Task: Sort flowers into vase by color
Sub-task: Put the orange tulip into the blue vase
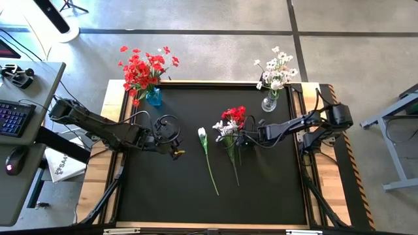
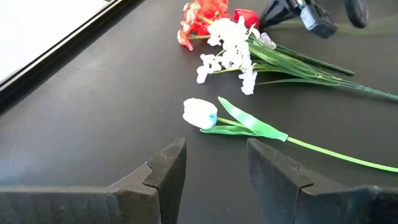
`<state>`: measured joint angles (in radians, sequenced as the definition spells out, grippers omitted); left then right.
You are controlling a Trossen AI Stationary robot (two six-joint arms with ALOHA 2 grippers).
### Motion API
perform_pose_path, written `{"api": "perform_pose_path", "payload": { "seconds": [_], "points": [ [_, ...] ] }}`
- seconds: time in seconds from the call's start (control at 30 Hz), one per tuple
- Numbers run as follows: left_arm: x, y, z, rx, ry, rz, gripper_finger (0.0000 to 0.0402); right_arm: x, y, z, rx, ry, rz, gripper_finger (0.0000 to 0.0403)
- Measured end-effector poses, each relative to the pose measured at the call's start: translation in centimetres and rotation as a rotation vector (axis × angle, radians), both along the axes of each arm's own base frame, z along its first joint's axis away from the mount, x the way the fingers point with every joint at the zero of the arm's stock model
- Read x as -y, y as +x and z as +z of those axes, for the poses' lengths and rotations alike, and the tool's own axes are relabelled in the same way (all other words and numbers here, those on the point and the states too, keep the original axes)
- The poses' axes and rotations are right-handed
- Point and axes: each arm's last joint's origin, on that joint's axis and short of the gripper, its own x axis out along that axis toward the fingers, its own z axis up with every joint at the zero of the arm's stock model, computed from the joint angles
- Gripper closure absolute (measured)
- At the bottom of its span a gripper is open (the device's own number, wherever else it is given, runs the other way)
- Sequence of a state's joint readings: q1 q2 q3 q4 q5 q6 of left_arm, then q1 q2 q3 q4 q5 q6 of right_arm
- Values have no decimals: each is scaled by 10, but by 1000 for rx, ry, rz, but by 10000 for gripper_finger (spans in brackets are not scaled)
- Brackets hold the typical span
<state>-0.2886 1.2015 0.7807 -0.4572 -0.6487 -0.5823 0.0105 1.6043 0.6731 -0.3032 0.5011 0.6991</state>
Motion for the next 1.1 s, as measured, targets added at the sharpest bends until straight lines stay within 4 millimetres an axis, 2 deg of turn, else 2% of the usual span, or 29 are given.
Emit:
{"api": "perform_pose_path", "payload": {
  "seconds": [0.17,0.4,0.57,0.77,0.93,1.1],
  "points": [
    [2,-1,0,-4,3,-12,248,-1,-5,14,24,-65,-1,399],
    [10,-1,-1,5,49,-72,248,-29,-12,62,229,-165,144,400],
    [14,2,-15,85,111,-190,248,-62,-10,96,416,-297,402,401],
    [16,9,-26,389,144,-442,248,-94,9,127,765,-384,724,402],
    [19,19,-31,513,273,-594,248,-105,26,141,1083,-551,942,402],
    [24,41,-35,553,358,-616,247,-101,42,135,1259,-682,966,402]
  ]
}}
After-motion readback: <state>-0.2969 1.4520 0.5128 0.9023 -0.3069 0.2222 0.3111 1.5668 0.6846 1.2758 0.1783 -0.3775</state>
